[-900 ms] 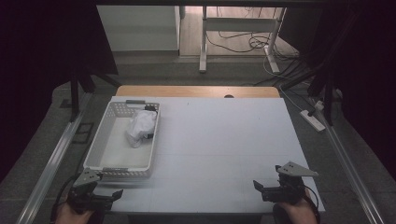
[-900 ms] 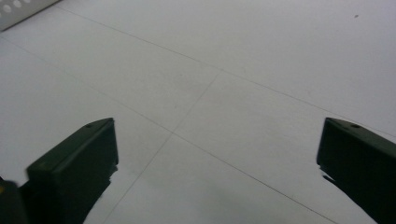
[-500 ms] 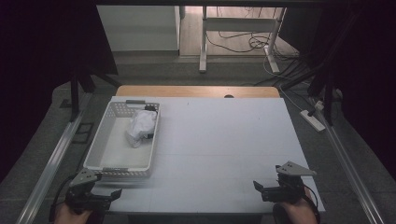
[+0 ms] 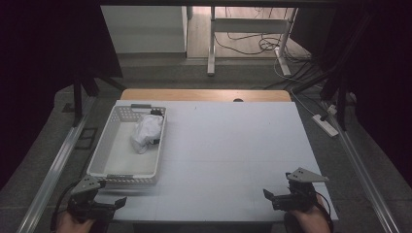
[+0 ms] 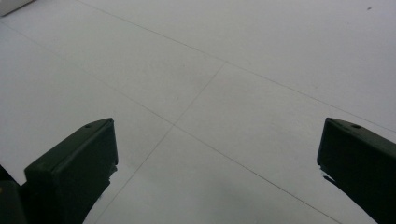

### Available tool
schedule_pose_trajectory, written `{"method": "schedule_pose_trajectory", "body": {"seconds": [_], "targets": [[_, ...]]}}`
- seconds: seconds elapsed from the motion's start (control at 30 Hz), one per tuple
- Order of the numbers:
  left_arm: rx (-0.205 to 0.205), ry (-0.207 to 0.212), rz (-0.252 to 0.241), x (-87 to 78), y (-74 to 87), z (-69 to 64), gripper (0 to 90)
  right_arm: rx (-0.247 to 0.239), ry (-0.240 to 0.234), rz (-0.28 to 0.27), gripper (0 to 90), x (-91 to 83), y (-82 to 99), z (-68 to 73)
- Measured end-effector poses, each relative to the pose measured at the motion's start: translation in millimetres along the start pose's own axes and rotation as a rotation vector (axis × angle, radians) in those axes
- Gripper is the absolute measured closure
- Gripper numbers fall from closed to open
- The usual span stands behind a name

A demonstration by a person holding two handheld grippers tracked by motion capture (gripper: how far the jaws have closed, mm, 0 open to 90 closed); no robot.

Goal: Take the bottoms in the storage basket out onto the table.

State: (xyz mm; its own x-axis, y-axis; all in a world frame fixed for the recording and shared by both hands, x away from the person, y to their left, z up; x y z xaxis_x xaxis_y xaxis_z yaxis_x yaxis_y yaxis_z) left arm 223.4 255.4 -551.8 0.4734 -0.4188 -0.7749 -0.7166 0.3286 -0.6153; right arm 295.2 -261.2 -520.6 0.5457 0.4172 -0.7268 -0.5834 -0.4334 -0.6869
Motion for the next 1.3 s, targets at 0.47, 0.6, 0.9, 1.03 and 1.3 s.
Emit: {"method": "schedule_pose_trajectory", "body": {"seconds": [0.47, 0.6, 0.9, 1.03, 1.3], "targets": [[0.032, 0.015, -0.044, -9.9, -8.6, -8.4, 0.0, -0.009, -0.003, 0.013, 0.0, 1.3, 0.5, 1.0], [0.036, 0.029, -0.063, -13.1, -11.7, -10.0, 0.0, -0.010, -0.005, 0.015, 0.0, 1.7, 0.6, 1.0], [0.060, 0.035, -0.094, -19.9, -22.6, -13.9, 0.0, -0.004, -0.006, 0.019, 0.0, 2.0, 0.8, 0.4], [0.065, 0.030, -0.103, -21.9, -27.0, -13.2, 0.0, -0.003, -0.006, 0.021, 0.0, 2.2, 0.8, 0.1], [0.081, 0.032, -0.091, -17.9, -33.2, -12.6, 0.0, 0.002, -0.008, 0.021, 0.0, 2.3, 0.8, -0.6]]}}
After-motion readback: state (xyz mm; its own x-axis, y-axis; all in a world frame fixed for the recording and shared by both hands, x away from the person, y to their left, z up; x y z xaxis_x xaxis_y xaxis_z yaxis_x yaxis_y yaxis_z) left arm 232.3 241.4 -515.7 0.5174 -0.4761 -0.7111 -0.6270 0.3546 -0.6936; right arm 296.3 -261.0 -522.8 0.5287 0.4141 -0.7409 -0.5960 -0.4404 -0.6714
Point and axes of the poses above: each handheld gripper's, and its own axes: x roughly forward along the jaws, y roughly out of its underside, z roughly to its left, the point moved 7 cm from there along x, roughly forward along the jaws, and after that the axes turned 7 degrees about z, right-handed, at the moved point
